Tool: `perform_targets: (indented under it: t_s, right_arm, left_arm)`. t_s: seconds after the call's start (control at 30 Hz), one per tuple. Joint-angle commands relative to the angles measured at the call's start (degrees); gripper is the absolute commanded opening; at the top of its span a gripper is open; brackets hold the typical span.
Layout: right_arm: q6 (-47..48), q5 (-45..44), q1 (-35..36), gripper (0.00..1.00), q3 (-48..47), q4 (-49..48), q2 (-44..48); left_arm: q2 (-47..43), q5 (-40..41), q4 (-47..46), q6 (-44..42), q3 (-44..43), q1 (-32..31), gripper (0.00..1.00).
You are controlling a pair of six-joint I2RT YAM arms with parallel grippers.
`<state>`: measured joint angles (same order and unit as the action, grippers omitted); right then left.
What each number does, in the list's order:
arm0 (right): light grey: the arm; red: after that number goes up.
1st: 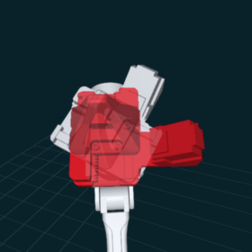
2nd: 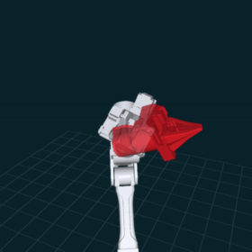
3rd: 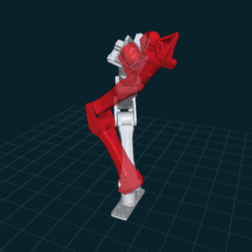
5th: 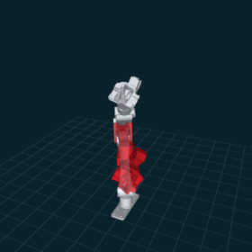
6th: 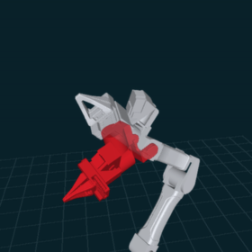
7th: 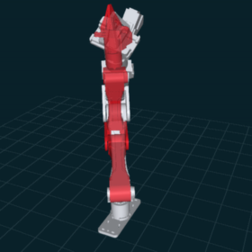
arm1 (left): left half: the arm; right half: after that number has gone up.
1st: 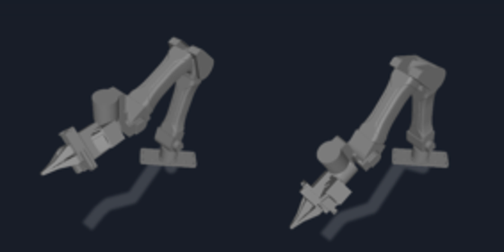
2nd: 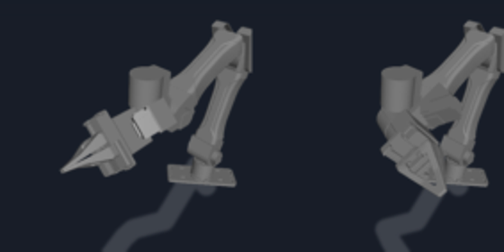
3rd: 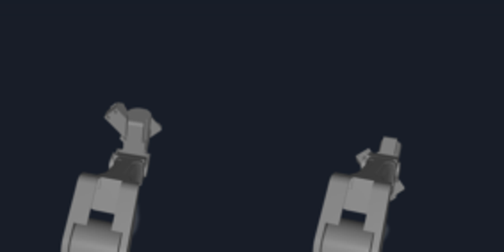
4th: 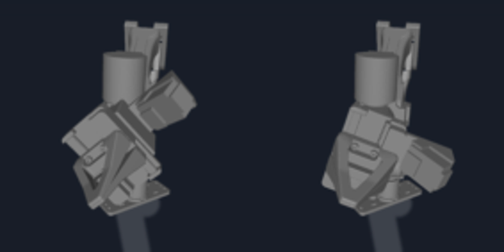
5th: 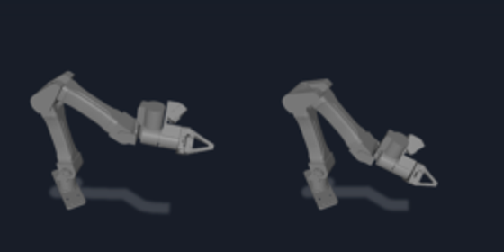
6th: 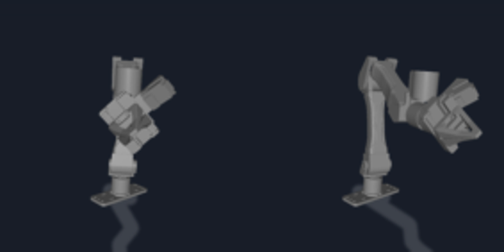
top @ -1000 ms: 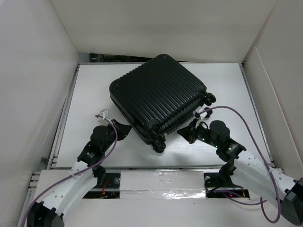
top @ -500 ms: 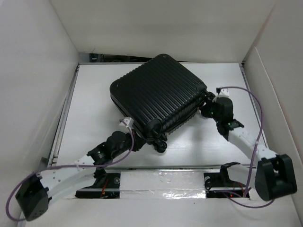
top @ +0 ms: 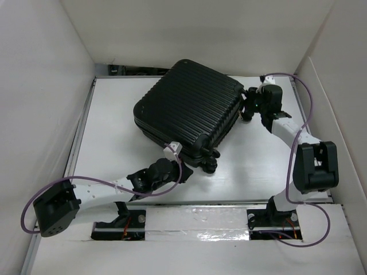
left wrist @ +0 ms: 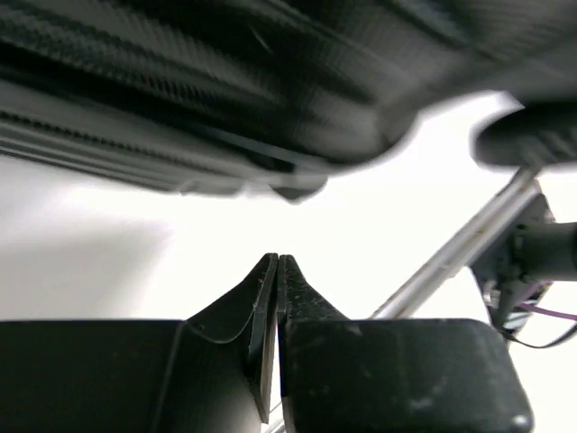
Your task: Pack the luggage
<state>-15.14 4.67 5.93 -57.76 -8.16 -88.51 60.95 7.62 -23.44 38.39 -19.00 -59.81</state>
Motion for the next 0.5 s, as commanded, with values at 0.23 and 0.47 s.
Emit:
perform_targets:
  t_s: [0.23, 0.47]
  right_arm:
    - [2.7, 12.7, -3.3, 0.46, 2.7, -6.3, 9.0]
    - [0.5, 25.2, 0.6, 0.0, 25.8, -16.6, 20.8]
  left_arm:
    - [2.2, -10.3, -1.9, -4.0, -8.1, -2.9, 0.28]
    - [-1.9, -11.7, 4.9, -4.9, -11.6, -2.9, 0.31]
